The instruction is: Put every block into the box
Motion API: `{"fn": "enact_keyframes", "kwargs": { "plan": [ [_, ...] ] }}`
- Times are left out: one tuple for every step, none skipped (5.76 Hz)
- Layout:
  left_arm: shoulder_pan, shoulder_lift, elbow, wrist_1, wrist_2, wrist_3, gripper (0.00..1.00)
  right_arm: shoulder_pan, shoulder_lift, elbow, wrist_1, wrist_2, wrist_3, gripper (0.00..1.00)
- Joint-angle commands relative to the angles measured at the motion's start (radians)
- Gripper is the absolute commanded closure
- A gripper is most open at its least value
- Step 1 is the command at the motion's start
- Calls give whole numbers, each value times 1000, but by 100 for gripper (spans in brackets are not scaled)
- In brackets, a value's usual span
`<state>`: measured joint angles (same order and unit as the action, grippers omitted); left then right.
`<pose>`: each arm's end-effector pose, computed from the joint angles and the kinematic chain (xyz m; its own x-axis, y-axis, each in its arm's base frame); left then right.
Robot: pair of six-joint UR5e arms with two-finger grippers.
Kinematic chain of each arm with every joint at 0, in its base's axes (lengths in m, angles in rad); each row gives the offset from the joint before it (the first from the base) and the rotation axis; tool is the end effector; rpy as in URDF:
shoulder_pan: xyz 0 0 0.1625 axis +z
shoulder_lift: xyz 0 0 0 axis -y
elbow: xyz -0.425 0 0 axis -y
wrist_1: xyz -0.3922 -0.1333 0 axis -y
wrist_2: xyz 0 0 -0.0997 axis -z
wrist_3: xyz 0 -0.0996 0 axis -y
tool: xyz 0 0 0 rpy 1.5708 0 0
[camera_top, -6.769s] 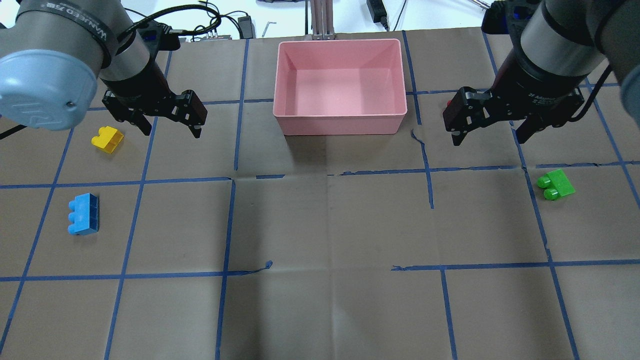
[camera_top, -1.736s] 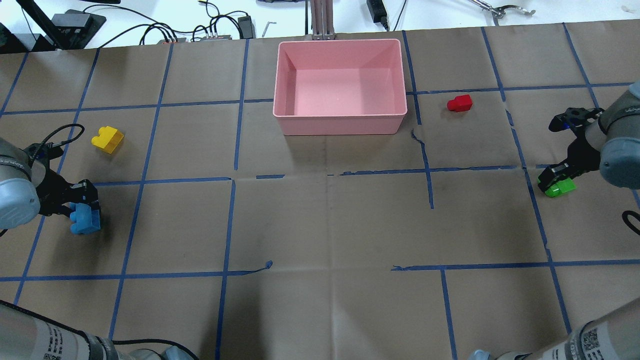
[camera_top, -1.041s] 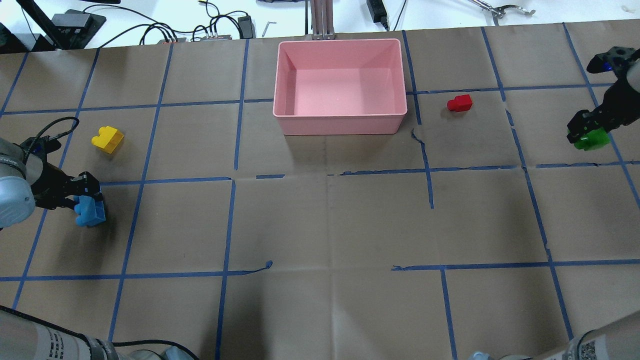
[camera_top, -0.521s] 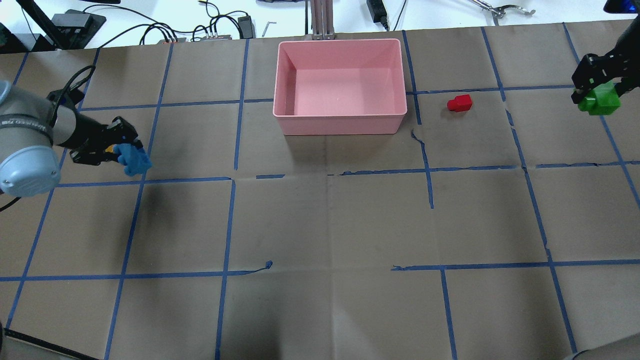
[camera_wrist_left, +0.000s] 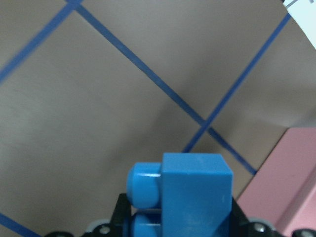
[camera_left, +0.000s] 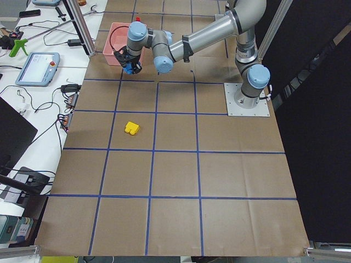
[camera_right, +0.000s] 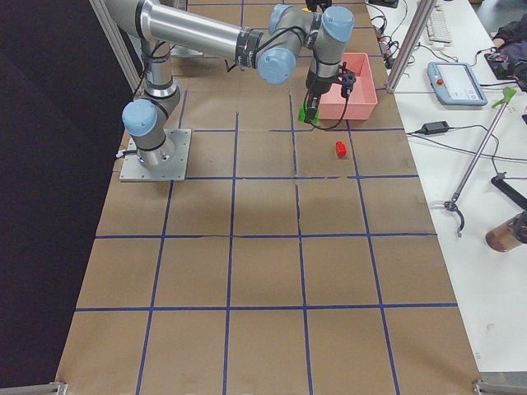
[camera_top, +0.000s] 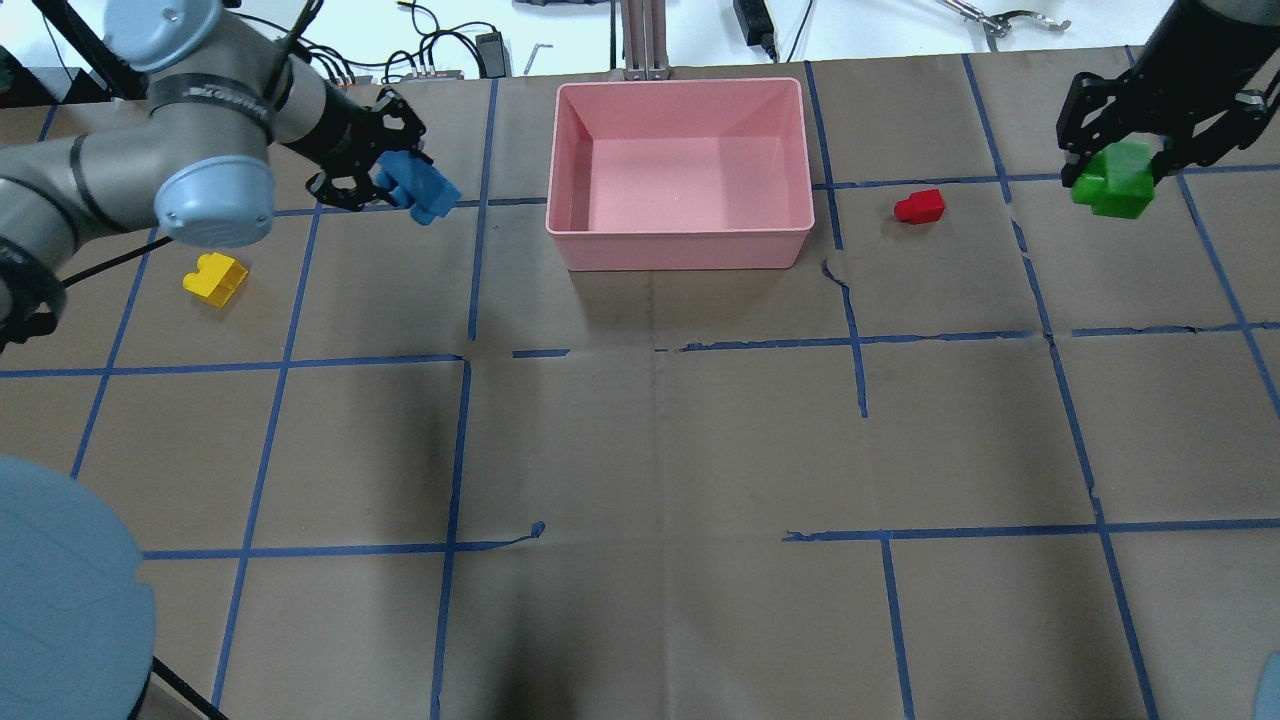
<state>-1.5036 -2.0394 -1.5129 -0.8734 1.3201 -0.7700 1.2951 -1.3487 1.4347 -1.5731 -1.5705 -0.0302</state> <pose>-0.1124 -0.6835 0.3207 -0.6524 -0.6627 0.3677 -0.7224 0.6905 -0.0374 -0.0283 -0.5900 0.4358 -0.9700 0.2432 -0.0028 0.2421 0.9667 0.0835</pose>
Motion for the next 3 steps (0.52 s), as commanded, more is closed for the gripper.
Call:
{"fn": "enact_keyframes", "kwargs": {
  "plan": [
    [-192, -183, 258, -9, 60, -322, 78, 29, 40, -2, -21, 4, -21, 56],
    [-222, -246, 307, 0, 59, -388, 66, 29, 54, -2, -34, 1, -49, 56],
    [-272, -266, 330, 2, 59, -482, 66, 29, 55, -2, -41, 1, -71, 56]
  ]
}}
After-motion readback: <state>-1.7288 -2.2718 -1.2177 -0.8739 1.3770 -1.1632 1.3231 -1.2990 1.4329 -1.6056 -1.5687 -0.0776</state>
